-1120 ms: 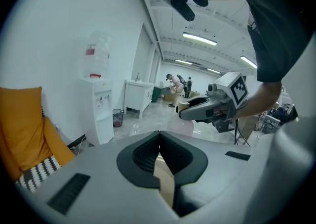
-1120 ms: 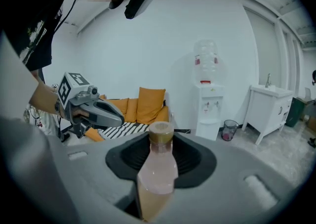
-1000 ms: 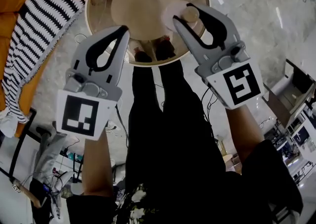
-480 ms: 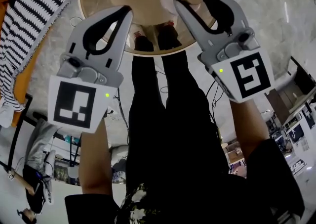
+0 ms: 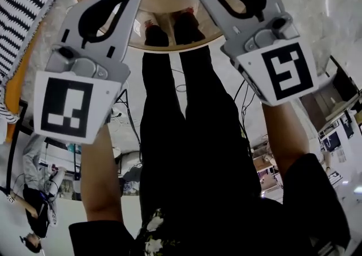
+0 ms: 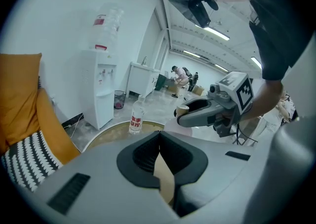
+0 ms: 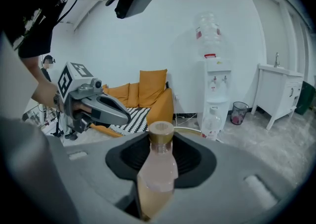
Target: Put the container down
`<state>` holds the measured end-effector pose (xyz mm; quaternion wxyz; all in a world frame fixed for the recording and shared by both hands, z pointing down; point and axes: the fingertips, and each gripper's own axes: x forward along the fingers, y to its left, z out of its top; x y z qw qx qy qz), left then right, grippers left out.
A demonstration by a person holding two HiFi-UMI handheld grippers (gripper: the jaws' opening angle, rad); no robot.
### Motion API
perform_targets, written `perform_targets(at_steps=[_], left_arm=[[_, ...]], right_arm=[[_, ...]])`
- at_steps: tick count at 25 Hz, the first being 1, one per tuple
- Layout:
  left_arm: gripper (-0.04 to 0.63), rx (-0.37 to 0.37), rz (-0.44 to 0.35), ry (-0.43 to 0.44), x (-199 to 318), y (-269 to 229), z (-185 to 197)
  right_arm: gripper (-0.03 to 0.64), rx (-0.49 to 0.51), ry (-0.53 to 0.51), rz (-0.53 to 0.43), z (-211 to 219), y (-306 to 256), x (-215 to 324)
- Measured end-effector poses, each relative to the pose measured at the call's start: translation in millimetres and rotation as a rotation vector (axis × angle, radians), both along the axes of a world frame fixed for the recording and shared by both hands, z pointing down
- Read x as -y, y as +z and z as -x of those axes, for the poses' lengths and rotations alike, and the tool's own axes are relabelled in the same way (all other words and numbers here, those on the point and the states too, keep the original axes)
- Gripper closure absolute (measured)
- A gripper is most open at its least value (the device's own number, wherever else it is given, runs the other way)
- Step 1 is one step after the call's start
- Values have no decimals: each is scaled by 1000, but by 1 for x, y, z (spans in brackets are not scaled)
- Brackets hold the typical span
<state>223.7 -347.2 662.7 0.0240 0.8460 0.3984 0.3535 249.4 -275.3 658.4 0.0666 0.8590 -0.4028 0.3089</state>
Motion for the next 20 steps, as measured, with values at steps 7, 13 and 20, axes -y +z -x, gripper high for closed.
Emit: perform_targets(at_steps=[7,13,20], left_arm=[[583,-7,-2,-5,1,17,-15],[583,27,9,-14,-9,40,-16],[583,89,-5,-22,-19,78,5]], right_arm=[[482,18,5,7,-5,21,3],[482,11,-17,19,-14,43,4],[482,-9,-38,47,-9,76,-3]])
